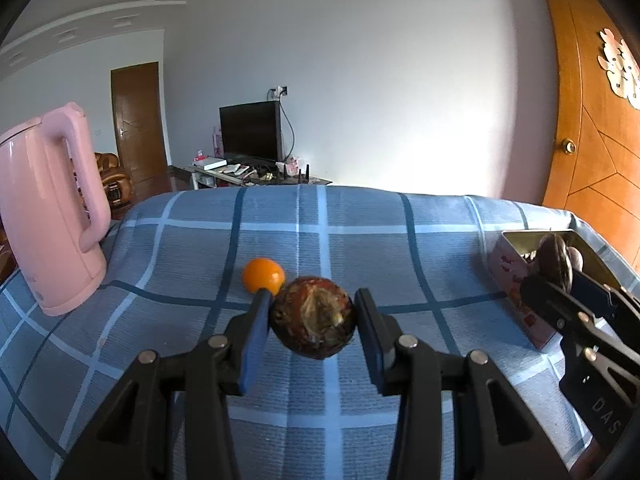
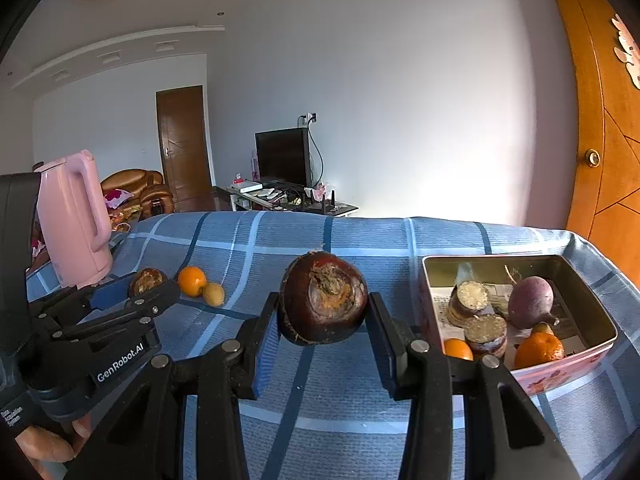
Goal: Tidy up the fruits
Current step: 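Carry both brown fruits toward the pink tin with both grippers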
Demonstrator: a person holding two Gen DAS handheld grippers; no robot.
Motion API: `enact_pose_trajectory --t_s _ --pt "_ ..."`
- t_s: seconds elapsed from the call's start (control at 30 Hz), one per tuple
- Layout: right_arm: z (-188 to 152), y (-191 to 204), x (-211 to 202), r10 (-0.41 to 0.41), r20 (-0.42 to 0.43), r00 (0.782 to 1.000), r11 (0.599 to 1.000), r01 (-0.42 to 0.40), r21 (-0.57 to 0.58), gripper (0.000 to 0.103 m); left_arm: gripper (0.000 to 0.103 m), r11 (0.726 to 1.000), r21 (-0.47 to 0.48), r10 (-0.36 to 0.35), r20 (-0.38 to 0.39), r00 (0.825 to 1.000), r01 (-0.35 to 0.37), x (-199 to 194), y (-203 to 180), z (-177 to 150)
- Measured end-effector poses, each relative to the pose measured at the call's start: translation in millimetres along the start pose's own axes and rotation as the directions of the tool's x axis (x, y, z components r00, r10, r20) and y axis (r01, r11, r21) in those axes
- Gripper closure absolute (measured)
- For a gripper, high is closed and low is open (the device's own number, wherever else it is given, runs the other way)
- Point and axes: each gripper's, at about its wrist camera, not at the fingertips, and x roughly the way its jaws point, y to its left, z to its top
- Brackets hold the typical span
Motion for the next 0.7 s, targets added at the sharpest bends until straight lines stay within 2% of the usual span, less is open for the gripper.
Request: enact_pose_trajectory --t_s 0.7 --pt "-5.6 -17.4 -15.3 -0.007 0.008 1.0 0.999 0.007 -0.036 0.059 0.059 0.999 0.023 -0.035 -0.003 0.999 0.035 -9.0 -34.6 -5.1"
